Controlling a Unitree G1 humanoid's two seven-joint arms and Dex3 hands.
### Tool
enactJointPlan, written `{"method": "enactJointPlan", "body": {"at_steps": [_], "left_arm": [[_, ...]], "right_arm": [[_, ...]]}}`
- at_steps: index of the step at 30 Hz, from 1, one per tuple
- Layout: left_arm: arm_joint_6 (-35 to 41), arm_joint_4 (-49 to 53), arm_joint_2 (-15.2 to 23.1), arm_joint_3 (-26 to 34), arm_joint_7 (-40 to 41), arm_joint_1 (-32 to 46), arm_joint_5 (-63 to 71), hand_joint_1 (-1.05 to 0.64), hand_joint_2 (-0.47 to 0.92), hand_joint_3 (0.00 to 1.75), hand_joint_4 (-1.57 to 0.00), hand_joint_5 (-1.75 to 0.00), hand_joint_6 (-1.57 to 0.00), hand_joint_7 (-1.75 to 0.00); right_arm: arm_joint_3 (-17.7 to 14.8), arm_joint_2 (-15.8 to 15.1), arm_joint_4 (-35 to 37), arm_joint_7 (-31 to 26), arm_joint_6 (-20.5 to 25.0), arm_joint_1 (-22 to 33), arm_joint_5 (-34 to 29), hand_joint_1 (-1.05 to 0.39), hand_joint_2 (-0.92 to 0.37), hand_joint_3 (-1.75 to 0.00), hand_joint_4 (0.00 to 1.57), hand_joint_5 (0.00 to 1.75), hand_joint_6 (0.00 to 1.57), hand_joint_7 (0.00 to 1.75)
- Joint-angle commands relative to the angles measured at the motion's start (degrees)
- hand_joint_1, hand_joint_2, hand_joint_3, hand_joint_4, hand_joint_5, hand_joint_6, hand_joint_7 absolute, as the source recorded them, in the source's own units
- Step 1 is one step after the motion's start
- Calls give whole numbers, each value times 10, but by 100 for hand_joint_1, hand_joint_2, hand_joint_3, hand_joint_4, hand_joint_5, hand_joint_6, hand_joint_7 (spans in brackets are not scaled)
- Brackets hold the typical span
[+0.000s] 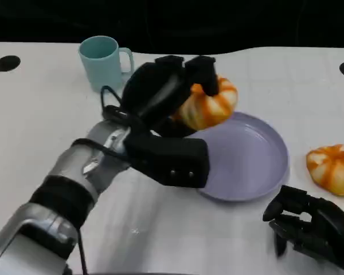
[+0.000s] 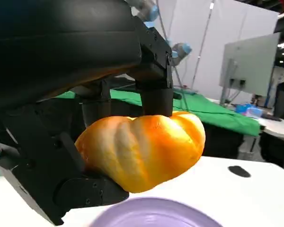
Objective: Grasp the bread from the table and place it into the plate.
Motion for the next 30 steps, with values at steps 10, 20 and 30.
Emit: {"method": "enactJointPlan", "body": {"at_steps": [10,20,30], "left_arm": [[-15,107,-56,-34,34,-58,15,-22,45,126,-98,-175,-76,-175],[7,153,-73,-81,19,-86,49,-27,52,110,-103,-175,-74,-175],[18,183,-90,-93,2,-95,42,-31,66,69,-90,-175,-79,-124]], "right_arm": [[3,-5,6,-4,14,19,-5,-53,-92,-25,68,175,65,142],[2,-5,0,-2,16,24,0,-53,-92,-25,68,175,65,141],[4,-8,0,-3,17,24,-1,-53,-92,-25,67,175,65,141]]}}
